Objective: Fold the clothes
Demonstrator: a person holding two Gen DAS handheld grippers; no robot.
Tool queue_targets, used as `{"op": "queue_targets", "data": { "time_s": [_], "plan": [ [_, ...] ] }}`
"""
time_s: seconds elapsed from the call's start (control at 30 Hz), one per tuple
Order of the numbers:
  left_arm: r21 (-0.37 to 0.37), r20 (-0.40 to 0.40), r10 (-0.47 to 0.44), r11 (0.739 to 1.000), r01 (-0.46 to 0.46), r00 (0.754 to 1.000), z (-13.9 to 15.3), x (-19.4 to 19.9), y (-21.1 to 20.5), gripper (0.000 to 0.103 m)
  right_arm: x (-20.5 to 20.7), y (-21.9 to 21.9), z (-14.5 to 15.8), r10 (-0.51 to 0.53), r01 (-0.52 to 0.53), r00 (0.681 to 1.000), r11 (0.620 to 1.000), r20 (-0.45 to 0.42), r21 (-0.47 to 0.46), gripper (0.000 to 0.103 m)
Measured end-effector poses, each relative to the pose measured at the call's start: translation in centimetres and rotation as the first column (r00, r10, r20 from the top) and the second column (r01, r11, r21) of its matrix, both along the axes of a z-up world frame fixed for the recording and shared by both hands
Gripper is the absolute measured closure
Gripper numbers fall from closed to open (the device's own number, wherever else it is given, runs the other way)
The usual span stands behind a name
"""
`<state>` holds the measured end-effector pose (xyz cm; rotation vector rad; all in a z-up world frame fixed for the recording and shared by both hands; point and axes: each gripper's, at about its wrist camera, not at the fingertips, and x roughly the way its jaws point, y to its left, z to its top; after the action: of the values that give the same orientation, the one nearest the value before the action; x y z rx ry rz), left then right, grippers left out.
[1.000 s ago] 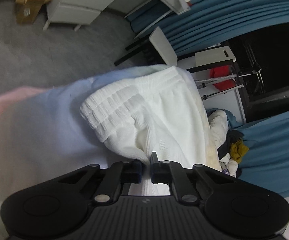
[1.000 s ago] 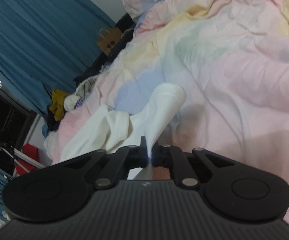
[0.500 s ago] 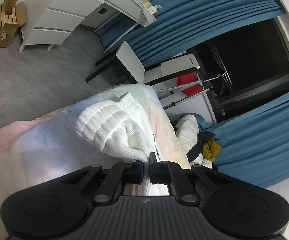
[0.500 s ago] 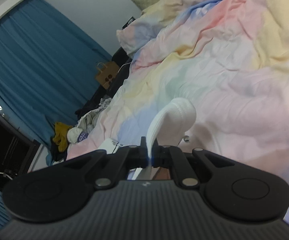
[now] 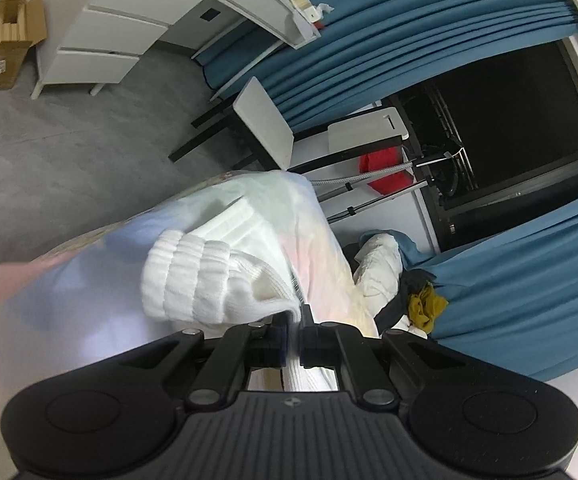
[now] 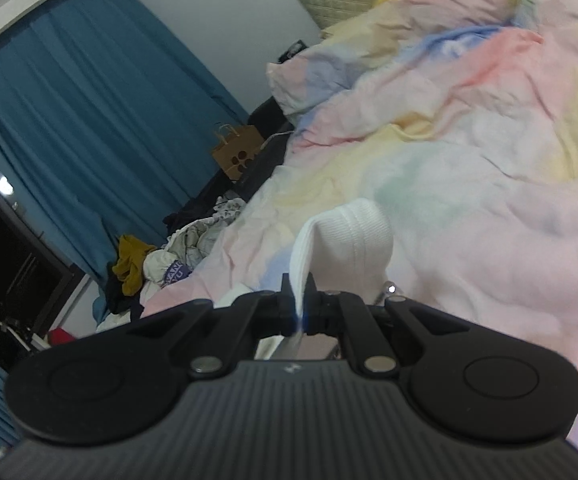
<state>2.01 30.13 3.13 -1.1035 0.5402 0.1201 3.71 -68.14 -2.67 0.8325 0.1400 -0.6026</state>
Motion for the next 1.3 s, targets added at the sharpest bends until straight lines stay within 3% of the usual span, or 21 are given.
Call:
{"op": "queue_targets", "data": {
  "time_s": [0.2, 0.37, 0.57, 0.73, 0.87, 0.93, 0.97, 1.0, 1.03, 1.17, 1.3],
  "plan": [
    [0.031, -0.017, 0.023, 0.999, -0.022, 1.0, 0.9, 9.3, -0.5, 0.098, 10.6, 0.0, 2.5, 0.049, -0.051, 0.998, 0.997, -0.031, -0.066, 0.098],
    [0.056, -0.073, 0.031, 0.998, -0.027, 0.997, -0.5, 20.1, -0.7, 0.098, 22.2, 0.5, 3.0, 0.093, -0.113, 0.986, 0.983, -0.135, -0.145, 0.097],
    [0.128, -0.2, 0.024, 0.992, 0.001, 0.979, -5.4, 32.4, -1.9, 0.097, 31.7, 0.4, -1.1, 0.155, -0.203, 0.939, 0.97, -0.307, -0.131, 0.097],
    [0.147, -0.245, -0.003, 0.988, 0.041, 0.969, -8.9, 36.7, -1.8, 0.095, 38.5, 0.3, -5.0, 0.211, -0.273, 0.875, 0.958, -0.436, -0.085, 0.093],
    [0.136, -0.217, -0.064, 0.986, 0.095, 0.974, -9.2, 36.4, -1.3, 0.09, 37.8, -0.3, -4.8, 0.284, -0.335, 0.869, 0.94, -0.406, -0.059, 0.082],
    [0.128, -0.171, -0.106, 0.983, 0.129, 0.979, -8.7, 35.3, -1.0, 0.078, 36.1, -0.6, -3.9, 0.317, -0.351, 0.883, 0.936, -0.347, -0.039, 0.072],
    [0.131, -0.145, -0.124, 0.981, 0.143, 0.982, -8.2, 34.6, -1.0, 0.066, 35.2, -0.8, -3.4, 0.332, -0.358, 0.889, 0.933, -0.315, -0.029, 0.067],
    [0.139, -0.126, -0.13, 0.979, 0.148, 0.983, -7.8, 33.7, -0.9, 0.053, 33.9, -0.9, -2.8, 0.337, -0.355, 0.9, 0.935, -0.275, -0.017, 0.056],
    [0.143, -0.113, -0.129, 0.979, 0.145, 0.985, -7.4, 32.5, -1.0, 0.047, 32.4, -1.0, -2.3, 0.339, -0.349, 0.912, 0.937, -0.231, -0.004, 0.048],
    [0.11, -0.061, -0.136, 0.984, 0.142, 0.989, -6.7, 26.4, -1.4, 0.037, 25.1, -1.5, -1.7, 0.292, -0.285, 0.955, 0.951, -0.045, 0.121, 0.039],
    [0.001, -0.021, -0.1, 0.995, 0.1, 0.995, -8.0, 18.9, -1.6, 0.027, 18.1, -1.5, -3.6, 0.18, -0.193, 0.981, 0.93, 0.068, 0.312, 0.038]
  ]
}}
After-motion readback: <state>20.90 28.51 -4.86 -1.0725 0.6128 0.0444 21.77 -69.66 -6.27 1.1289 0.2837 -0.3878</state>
